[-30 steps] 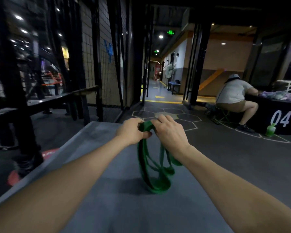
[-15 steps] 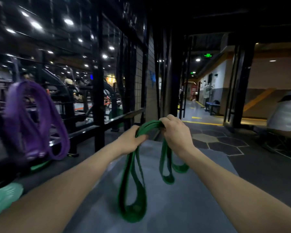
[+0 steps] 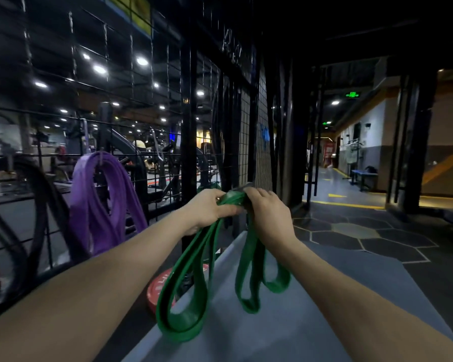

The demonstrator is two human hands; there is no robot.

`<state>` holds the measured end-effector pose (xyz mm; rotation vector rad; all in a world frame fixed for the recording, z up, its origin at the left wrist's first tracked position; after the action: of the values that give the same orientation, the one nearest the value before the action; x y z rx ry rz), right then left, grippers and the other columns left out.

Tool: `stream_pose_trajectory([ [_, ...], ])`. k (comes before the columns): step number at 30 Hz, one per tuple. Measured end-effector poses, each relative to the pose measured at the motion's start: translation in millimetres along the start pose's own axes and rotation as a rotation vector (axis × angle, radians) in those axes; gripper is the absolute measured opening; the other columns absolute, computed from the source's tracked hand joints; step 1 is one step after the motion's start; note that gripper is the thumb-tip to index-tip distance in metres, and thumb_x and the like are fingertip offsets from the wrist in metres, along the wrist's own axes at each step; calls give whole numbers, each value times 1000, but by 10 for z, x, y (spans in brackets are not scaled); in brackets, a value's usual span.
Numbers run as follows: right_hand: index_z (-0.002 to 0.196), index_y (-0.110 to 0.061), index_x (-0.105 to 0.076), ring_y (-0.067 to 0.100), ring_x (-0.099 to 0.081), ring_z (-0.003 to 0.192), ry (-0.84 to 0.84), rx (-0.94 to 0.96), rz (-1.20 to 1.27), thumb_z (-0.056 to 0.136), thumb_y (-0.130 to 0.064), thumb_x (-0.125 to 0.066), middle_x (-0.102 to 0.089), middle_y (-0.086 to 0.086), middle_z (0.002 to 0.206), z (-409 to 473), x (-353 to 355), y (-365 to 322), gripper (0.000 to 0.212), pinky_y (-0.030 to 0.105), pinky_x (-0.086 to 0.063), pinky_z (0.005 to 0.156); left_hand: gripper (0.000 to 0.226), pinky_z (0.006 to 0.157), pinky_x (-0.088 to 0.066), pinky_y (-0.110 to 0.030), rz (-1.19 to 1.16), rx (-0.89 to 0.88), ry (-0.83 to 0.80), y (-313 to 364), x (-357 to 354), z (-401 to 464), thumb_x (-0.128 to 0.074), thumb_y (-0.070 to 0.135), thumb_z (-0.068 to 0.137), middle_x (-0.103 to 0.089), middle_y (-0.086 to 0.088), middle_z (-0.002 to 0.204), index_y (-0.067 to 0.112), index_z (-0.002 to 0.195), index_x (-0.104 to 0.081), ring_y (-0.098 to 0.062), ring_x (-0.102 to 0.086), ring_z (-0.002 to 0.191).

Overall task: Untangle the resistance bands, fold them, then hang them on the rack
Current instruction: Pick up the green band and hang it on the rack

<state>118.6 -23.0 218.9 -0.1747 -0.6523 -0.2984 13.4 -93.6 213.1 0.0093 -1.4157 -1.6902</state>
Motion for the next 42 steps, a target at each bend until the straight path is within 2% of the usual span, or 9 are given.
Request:
stream_pose_trajectory([
  [4, 124, -13, -49, 28, -51, 108, -59, 27, -21, 90, -9, -46, -58, 6, 118, 153, -126, -71, 34, 37, -45, 74, 37, 84, -48, -32, -23, 72, 9, -166, 121, 78, -79, 32, 70, -71, -8, 92, 10, 98, -69, -20, -64, 87],
  [6, 120, -12, -50, 28, -53, 106, -52, 31, -20, 91, -10, -45, -59, 6, 115, 249, -163, -127, 30, 36, -45, 72, 52, 80, -47, -29, 27, 88, 78, -198, 189, 107, -81, 38, 66, -67, -4, 96, 11, 107, -62, -20, -62, 90],
  [9, 109, -10, -52, 27, -55, 98, -24, 41, -62, 91, -9, -43, -61, 6, 107, 408, -209, -191, 20, 34, -41, 65, 71, 73, -44, -31, 399, 107, 223, -180, 278, 82, -76, 48, 69, -46, 0, 111, 15, 120, -38, -22, -54, 95],
  [13, 101, -8, -52, 29, -56, 92, -3, 53, -69, 91, -4, -41, -62, 8, 100, 595, -293, -223, 15, 33, -36, 60, 57, 72, -49, -40, 741, 63, 389, -128, 375, 12, -66, 45, 79, -45, -8, 111, 14, 115, -35, -31, -57, 96],
  [23, 111, -10, -48, 25, -55, 80, 33, 54, 135, 94, -11, -44, -60, 4, 87, 1106, -695, -457, 18, 32, -35, 57, 14, 58, -37, -29, 545, 44, 608, -276, 1008, 210, -62, 20, 83, -58, -3, 83, 15, 89, -51, -22, -57, 75],
  [27, 110, -12, -40, 20, -50, 63, 57, 52, 268, 95, -17, -47, -51, -1, 70, 1361, -779, -645, 18, 34, -38, 51, 15, 61, -37, -27, 559, 88, 714, -217, 1376, 345, -62, 20, 85, -56, -1, 86, 15, 92, -50, -18, -54, 75],
  [32, 107, -14, -41, 19, -53, 60, 144, 61, 378, 95, -15, -48, -59, 1, 73, 1767, -808, -772, 15, 32, -40, 49, 18, 74, -41, -33, 582, 46, 796, -35, 1719, 542, -63, 17, 85, -55, -2, 90, 14, 97, -49, -23, -55, 85],
  [36, 96, -16, -36, 26, -56, 60, 200, 35, 405, 91, -5, -42, -58, 6, 68, 2045, -933, -845, 13, 35, -41, 49, 22, 69, -43, -33, 651, 33, 845, 21, 1926, 661, -64, 17, 85, -59, -4, 97, 15, 104, -51, -25, -58, 83],
  [42, 91, -16, -48, 19, -55, 61, 228, -1, 400, 89, 1, -49, -58, 0, 73, 2226, -1213, -981, 17, 28, -39, 48, 17, 73, -48, -37, 811, 40, 876, -116, 2078, 752, -60, 9, 86, -54, -9, 106, 10, 103, -57, -33, -60, 89],
])
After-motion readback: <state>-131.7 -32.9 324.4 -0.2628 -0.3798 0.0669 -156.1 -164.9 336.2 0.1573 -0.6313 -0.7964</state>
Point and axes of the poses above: each hand's wrist, its own z-axis towards the middle knuckle, its own x-axis out of the back of the hand, y = z × x, the point moved 7 cm from there along z, towards the middle knuckle
